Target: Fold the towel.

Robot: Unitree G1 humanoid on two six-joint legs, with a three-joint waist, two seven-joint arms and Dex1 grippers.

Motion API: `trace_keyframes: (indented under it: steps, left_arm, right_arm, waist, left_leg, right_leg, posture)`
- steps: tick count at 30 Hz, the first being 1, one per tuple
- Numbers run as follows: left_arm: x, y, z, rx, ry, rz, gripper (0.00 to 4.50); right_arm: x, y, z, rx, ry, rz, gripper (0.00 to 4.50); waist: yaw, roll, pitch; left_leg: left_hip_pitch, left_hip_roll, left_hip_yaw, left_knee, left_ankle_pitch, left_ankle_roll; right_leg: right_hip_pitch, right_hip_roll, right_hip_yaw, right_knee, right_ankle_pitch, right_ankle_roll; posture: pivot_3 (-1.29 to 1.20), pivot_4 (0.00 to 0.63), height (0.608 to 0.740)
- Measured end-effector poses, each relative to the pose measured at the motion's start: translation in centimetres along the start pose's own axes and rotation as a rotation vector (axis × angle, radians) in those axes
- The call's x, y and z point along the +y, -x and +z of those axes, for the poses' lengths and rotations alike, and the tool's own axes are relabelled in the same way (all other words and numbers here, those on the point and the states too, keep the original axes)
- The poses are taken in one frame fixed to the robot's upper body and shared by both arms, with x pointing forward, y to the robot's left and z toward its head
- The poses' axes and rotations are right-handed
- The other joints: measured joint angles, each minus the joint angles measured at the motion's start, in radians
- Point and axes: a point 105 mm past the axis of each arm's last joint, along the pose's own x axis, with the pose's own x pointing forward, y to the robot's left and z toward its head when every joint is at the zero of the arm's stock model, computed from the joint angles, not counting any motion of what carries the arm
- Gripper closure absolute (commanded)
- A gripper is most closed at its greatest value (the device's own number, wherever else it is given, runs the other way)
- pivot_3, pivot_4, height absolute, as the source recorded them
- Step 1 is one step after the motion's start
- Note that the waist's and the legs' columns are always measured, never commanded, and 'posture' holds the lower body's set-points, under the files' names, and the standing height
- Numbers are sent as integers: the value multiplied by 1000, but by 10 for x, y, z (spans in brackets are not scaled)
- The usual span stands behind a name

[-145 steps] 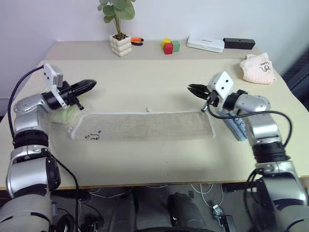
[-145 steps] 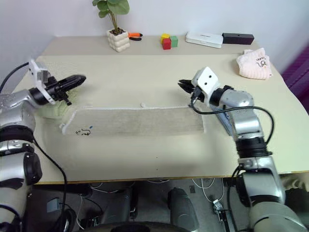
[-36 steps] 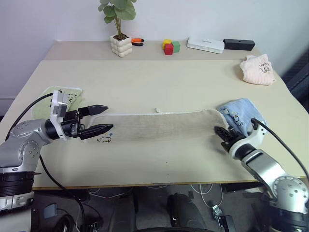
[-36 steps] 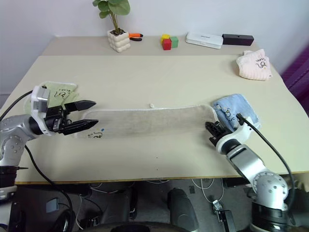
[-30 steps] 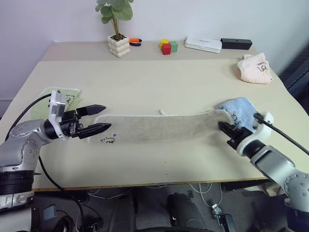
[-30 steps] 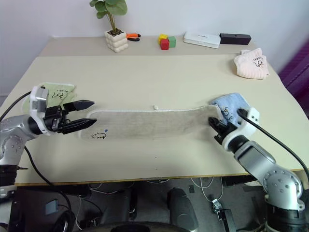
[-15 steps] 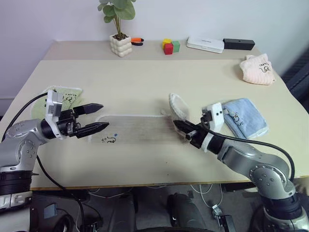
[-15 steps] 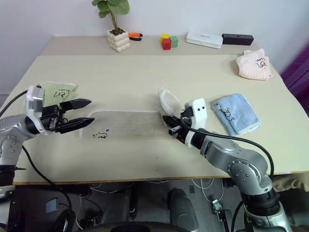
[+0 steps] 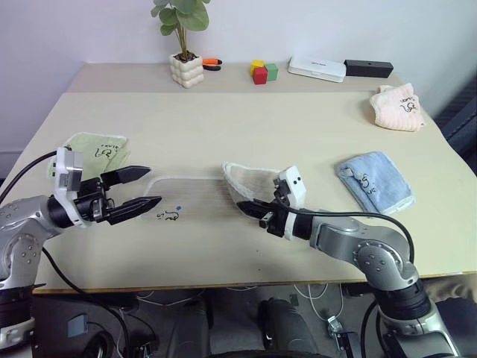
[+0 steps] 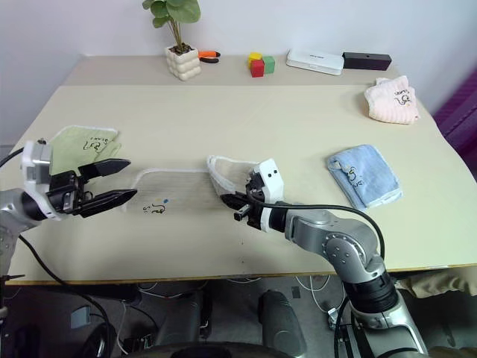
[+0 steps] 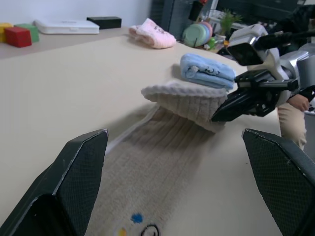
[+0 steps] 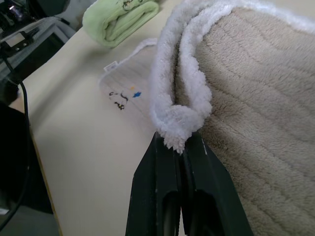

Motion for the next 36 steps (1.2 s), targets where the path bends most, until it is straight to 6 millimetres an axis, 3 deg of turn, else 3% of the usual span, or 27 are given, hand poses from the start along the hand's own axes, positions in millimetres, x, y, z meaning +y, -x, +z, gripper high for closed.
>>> trace_keyframes:
  steps: [9, 19, 22, 24, 29, 36]
  left_arm:
    - [-14, 12, 1, 20, 12, 42, 0]
    - [-19, 17, 4, 21, 17, 76, 0]
    - [-20, 17, 3, 26, 15, 79, 0]
    - [-20, 16, 3, 24, 15, 84, 0]
    - [-20, 15, 3, 21, 15, 84, 0]
    - [-17, 6, 8, -12, -2, 52, 0]
  right_arm:
    - [-10, -12, -12, 25, -29, -20, 4476]
    - [-5, -16, -11, 16, -49, 15, 4476]
    - [-6, -16, -13, 28, -44, 16, 3660]
    - [-8, -17, -15, 34, -46, 5, 2825]
    - [-8, -25, -10, 20, -44, -10, 132]
    - [-16, -16, 0, -16, -31, -23, 8]
  waist:
    - [-2, 0, 0]
    - [-2, 0, 0]
    - [-3, 0, 0]
    - [-2, 0, 0]
    - [-3, 0, 0]
    - [1, 0, 0]
  left_leg:
    - [0, 0, 0, 0, 0, 0]
    - [0, 0, 0, -1, 0, 0]
    - [0, 0, 0, -1, 0, 0]
    - [0, 0, 0, -1, 0, 0]
    - [0, 0, 1, -1, 0, 0]
    - [0, 0, 1, -1, 0, 0]
  right_leg:
    - [0, 0, 0, 0, 0, 0]
    - [0, 0, 0, 0, 0, 0]
    - [-1, 0, 0, 0, 0, 0]
    - [-1, 0, 0, 0, 0, 0]
    - [-1, 0, 0, 0, 0, 0]
    - [-1, 0, 0, 0, 0, 0]
  posture:
    - [0, 150, 740]
    - [0, 150, 740]
    - [0, 150, 740]
    - [0, 150, 740]
    - [0, 150, 740]
    - [0, 150, 740]
